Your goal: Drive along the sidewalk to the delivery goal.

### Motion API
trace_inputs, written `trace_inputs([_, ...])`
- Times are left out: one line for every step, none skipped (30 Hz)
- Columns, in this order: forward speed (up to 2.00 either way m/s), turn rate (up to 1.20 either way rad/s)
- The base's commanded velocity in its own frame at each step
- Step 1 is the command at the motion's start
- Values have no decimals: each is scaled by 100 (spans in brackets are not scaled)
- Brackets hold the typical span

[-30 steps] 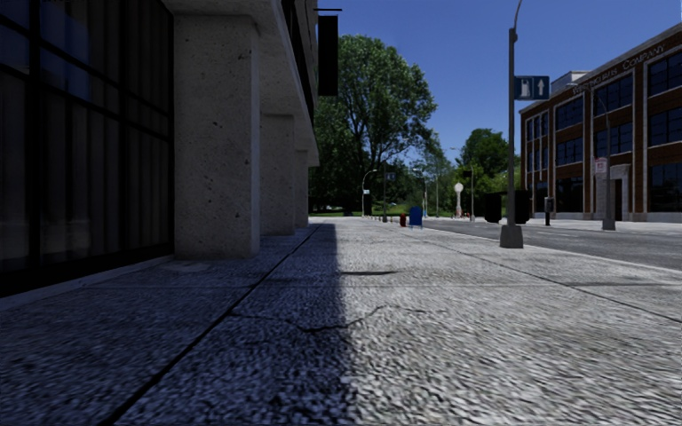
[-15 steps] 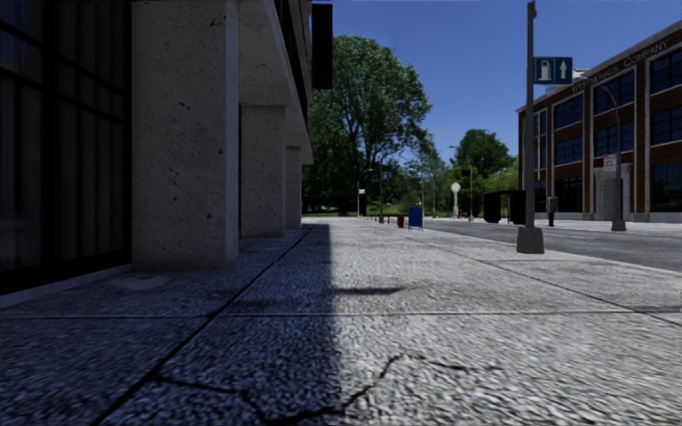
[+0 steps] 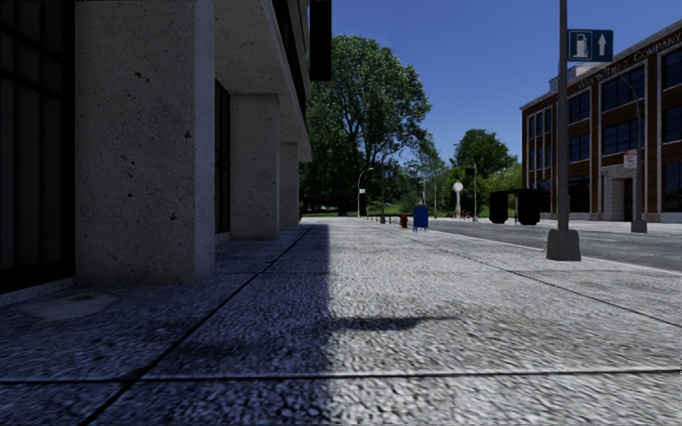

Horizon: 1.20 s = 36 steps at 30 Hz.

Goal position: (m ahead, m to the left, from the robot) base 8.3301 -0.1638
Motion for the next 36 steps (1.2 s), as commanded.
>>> trace_inputs([200,0])
trace_inputs([200,0])
trace_inputs([200,0])
trace_inputs([200,0])
trace_inputs([200,0])
trace_inputs([200,0])
trace_inputs([200,0])
trace_inputs([200,0])
trace_inputs([200,0])
trace_inputs([200,0])
trace_inputs([200,0])
trace_inputs([200,0])
trace_inputs([200,0])
trace_inputs([200,0])
trace_inputs([200,0])
trace_inputs([200,0])
trace_inputs([200,0])
trace_inputs([200,0])
trace_inputs([200,0])
trace_inputs([200,0])
trace_inputs([200,0])
trace_inputs([200,0])
trace_inputs([200,0])
trace_inputs([200,0])
trace_inputs([200,0])
trace_inputs([200,0])
trace_inputs([200,0])
trace_inputs([200,0])
trace_inputs([200,0])
trace_inputs([200,0])
trace_inputs([200,0])
trace_inputs([200,0])
trace_inputs([200,0])
trace_inputs([200,0])
trace_inputs([200,0])
trace_inputs([200,0])
